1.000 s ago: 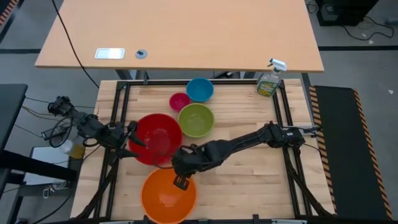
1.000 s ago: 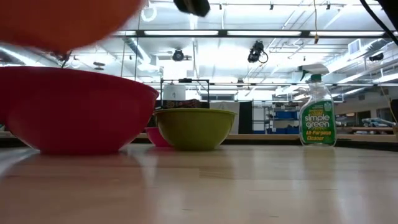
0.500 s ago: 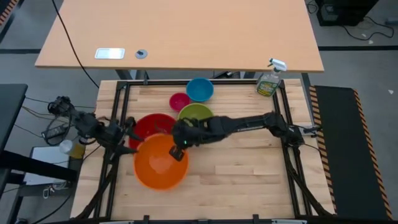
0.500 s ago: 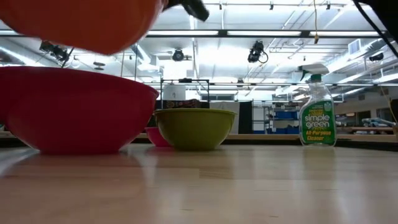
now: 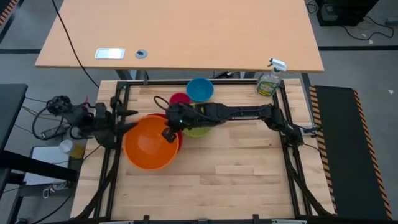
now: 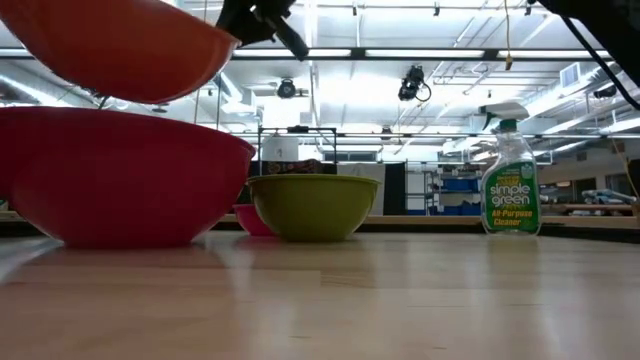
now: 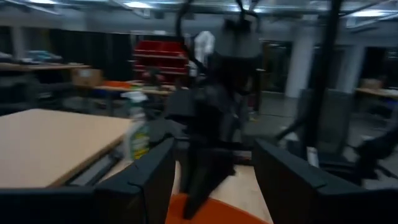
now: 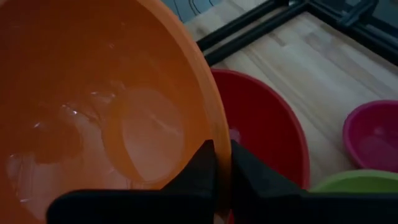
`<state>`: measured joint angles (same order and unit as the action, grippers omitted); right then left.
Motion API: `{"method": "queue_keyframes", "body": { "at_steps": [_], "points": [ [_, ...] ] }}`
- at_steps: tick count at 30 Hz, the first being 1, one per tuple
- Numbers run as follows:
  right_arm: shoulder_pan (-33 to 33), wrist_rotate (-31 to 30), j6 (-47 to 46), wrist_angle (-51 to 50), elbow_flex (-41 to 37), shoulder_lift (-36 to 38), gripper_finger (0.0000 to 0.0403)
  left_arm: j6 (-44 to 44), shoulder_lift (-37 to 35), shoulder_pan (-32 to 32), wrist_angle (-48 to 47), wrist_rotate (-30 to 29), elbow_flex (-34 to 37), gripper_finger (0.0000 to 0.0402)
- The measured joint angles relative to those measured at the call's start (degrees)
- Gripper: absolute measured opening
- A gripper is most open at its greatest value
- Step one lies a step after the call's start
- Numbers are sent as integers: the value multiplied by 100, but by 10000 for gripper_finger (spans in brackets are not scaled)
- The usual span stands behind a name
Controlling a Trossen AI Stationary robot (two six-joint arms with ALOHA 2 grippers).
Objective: Nest bowls inside each other
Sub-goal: Stack the orange bowl on top of the red bowl
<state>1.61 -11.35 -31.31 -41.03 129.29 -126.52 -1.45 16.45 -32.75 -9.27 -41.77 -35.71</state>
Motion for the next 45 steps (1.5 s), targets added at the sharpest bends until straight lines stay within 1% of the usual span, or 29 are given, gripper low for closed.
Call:
{"method": "queue_keyframes", "body": {
  "at_steps": [5, 7, 9, 11, 13, 17, 21, 25, 31, 39, 45],
  "points": [
    [-138, 203, -35, 203, -358, 0, 29, -52, 0, 0, -528, -639, -285, 215],
    [-182, 207, -22, 544, -527, 0, 29, -47, 4, 0, -767, -831, -358, 215],
    [-235, 240, 7, 665, -591, 0, 29, 31, 4, 0, -1009, -994, -435, 215],
    [-286, 249, 48, 903, -729, 0, 29, 184, 4, 4, -1282, -1066, -523, 215],
    [-340, 249, 41, 1188, -918, 0, 30, 371, 4, 4, -1599, -1080, -631, 215],
    [-441, 253, 81, 1262, -1089, -2, 32, 620, 2, 4, -2158, -1087, -867, 215],
    [-507, 276, 86, 1352, -1317, 10, 36, 736, 3, 4, -2434, -1081, -935, 215],
    [-532, 521, 159, 1364, -1511, 0, 40, 901, 19, 4, -2710, -1059, -885, 215],
    [-611, 807, 144, 1365, -1688, 2, 54, 1158, 234, 4, -3062, -954, -885, 215],
    [-666, 869, 179, 1361, -1811, 4, 98, 1134, 567, 4, -3111, -873, -883, 215],
    [-667, 867, 294, 1407, -1818, 4, 142, 1137, 562, 5, -3211, -782, -882, 215]
  ]
}}
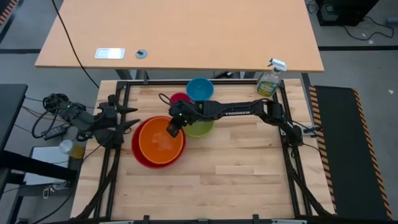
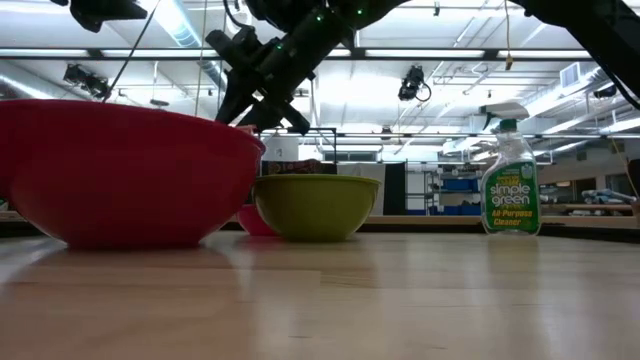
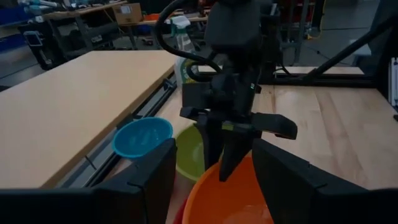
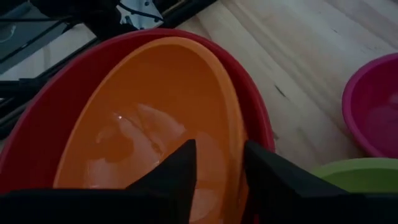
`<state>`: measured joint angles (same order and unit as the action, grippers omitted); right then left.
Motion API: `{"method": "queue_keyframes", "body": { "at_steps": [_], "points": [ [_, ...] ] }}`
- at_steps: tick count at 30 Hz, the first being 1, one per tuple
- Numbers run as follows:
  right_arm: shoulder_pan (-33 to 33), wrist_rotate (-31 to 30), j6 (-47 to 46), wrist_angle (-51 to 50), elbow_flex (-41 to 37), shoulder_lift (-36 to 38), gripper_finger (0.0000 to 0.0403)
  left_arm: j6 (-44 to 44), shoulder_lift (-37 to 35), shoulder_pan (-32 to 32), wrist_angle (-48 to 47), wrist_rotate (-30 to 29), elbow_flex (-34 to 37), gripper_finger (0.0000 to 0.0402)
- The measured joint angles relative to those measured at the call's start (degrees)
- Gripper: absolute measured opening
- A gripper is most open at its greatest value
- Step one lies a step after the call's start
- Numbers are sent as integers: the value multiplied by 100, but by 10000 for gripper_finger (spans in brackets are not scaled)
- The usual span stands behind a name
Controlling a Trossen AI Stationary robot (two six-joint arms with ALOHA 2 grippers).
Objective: Nest bowls inside each other
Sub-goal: Stack the orange bowl on top of the red bowl, then stack the green bowl on top of the orange bowl
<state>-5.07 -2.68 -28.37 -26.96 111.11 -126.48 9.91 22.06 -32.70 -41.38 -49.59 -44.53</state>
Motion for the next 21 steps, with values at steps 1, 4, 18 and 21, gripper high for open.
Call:
{"method": "queue_keyframes", "body": {
  "at_steps": [1, 4, 18, 21],
  "points": [
    [-8, -2, 41, 0, 0, 0, 151, 0, 0, 2, -1, 16, 0, 215],
    [-49, 11, 127, -95, 45, 0, 185, 2, 2, 0, -2, 40, 2, 215],
    [131, -951, -176, -3644, 1554, 79, 248, 98, 0, 0, -12, 281, 2, 215],
    [252, -983, -528, -4454, 1416, 70, 244, 151, 0, 0, -23, 340, 2, 215]
  ]
}}
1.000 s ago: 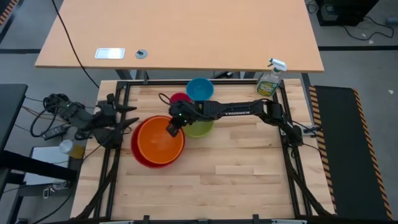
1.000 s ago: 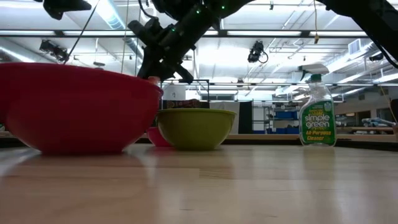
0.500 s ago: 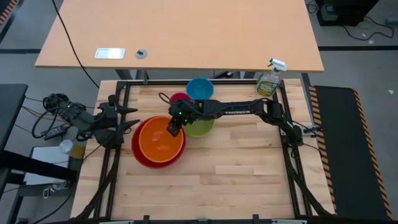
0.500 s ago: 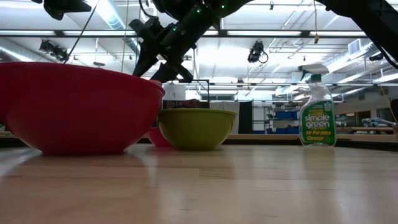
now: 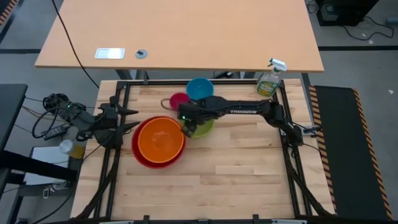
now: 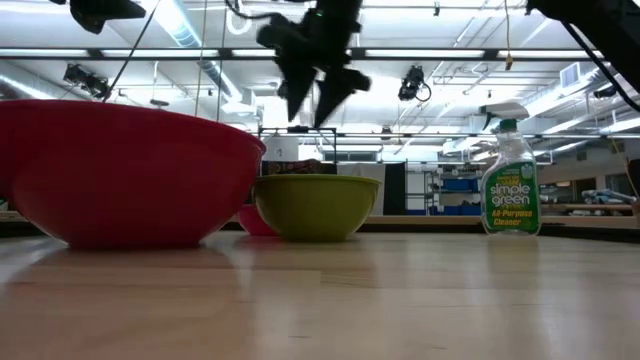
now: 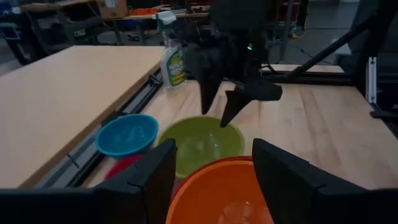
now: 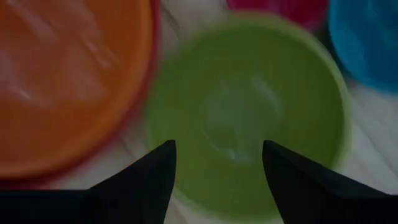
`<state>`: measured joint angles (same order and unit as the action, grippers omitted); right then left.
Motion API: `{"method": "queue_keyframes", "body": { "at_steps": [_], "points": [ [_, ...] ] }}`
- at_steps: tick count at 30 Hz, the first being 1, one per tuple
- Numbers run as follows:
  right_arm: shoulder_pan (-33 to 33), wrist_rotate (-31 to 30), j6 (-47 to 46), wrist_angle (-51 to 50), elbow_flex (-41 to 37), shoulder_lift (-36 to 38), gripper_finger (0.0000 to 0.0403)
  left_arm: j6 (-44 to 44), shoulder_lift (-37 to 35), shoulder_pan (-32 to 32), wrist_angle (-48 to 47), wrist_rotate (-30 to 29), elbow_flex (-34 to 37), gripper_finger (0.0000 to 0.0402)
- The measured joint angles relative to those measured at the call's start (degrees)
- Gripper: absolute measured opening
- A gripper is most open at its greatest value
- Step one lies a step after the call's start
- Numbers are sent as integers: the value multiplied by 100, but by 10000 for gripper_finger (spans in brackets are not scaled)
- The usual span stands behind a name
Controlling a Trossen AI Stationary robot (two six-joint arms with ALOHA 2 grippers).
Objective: Nest bowls inside each other
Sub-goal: Stack the green bowl on top of the orange bowl
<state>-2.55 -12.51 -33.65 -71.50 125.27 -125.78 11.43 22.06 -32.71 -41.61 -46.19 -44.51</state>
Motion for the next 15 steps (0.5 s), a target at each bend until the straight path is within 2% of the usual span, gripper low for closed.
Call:
{"method": "queue_keyframes", "body": {
  "at_steps": [2, 4, 7, 12, 15],
  "points": [
    [112, -237, -183, -531, -168, -4, 241, 92, 0, 0, -38, 16, 0, 215],
    [249, -782, -461, -1119, -270, -32, 238, 186, 0, 0, -76, 133, 0, 215],
    [390, -1275, -728, -1433, -447, -10, 233, 268, 6, -2, -71, 325, 0, 215],
    [130, -806, -734, -1502, -693, 0, 221, 347, 7, -2, -71, 369, 0, 215],
    [-134, -770, -846, -1451, -845, 2, 216, 407, 7, -1, -102, 387, 0, 215]
  ]
}}
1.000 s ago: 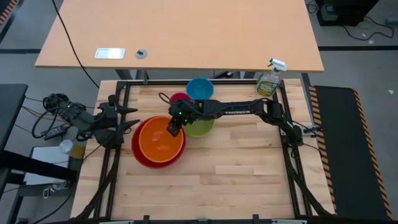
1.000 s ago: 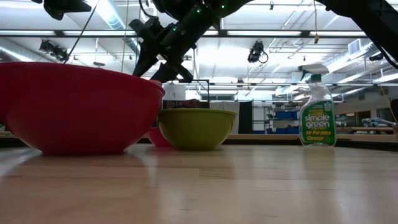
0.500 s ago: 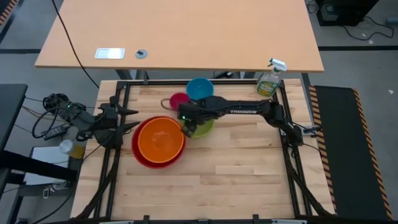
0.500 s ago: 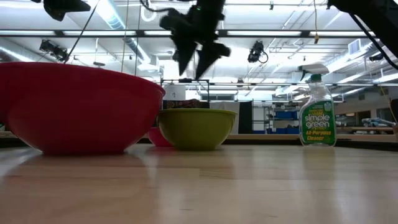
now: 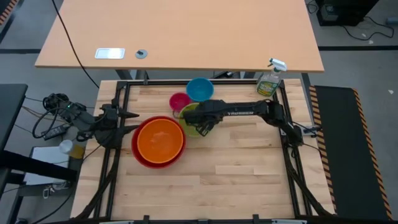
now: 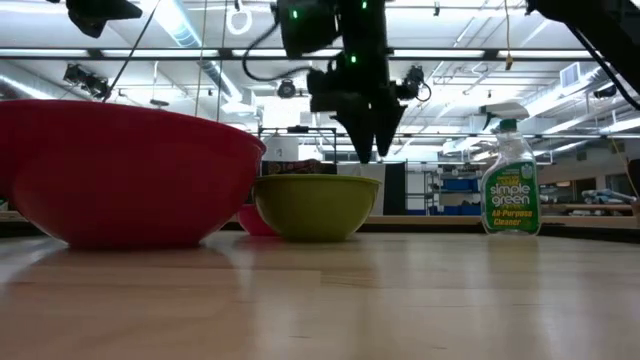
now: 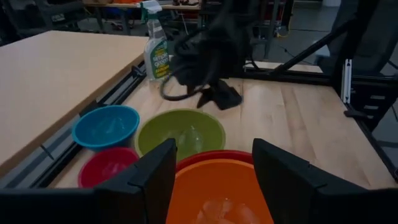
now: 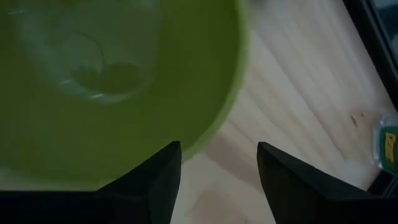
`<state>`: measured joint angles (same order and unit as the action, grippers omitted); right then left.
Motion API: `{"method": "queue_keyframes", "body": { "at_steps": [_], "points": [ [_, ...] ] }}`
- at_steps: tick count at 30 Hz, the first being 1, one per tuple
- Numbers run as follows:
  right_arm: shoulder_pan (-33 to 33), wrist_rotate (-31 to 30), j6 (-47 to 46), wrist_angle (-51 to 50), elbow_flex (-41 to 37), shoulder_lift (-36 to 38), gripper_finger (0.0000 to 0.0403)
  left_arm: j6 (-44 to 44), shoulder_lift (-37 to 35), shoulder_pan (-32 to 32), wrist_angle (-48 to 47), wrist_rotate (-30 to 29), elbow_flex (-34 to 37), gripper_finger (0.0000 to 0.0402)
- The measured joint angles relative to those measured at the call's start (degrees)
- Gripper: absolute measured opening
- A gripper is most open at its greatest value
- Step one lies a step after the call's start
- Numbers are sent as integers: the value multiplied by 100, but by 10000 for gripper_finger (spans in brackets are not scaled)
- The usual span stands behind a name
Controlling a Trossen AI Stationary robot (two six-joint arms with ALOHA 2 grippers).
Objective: Nest bowls inside each other
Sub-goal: Stack the green bowl on top of the orange bowl
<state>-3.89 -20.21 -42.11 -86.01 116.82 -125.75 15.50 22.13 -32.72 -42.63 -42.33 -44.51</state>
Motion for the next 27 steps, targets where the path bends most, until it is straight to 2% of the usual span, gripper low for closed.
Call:
{"method": "queue_keyframes", "body": {
  "at_steps": [6, 17, 23, 27],
  "points": [
    [-433, 117, 84, 320, -200, 150, 219, 166, 0, 1, -281, 4, 2, 215],
    [-1088, 845, 467, 802, -286, 148, 228, 206, 0, 1, -275, 2, 2, 215],
    [-1196, 1325, 575, 1461, -945, 144, 224, 324, 0, 1, -300, 2, 2, 215],
    [-1199, 1379, 634, 2023, -1440, 136, 221, 342, 0, 1, -306, 1, 2, 215]
  ]
}}
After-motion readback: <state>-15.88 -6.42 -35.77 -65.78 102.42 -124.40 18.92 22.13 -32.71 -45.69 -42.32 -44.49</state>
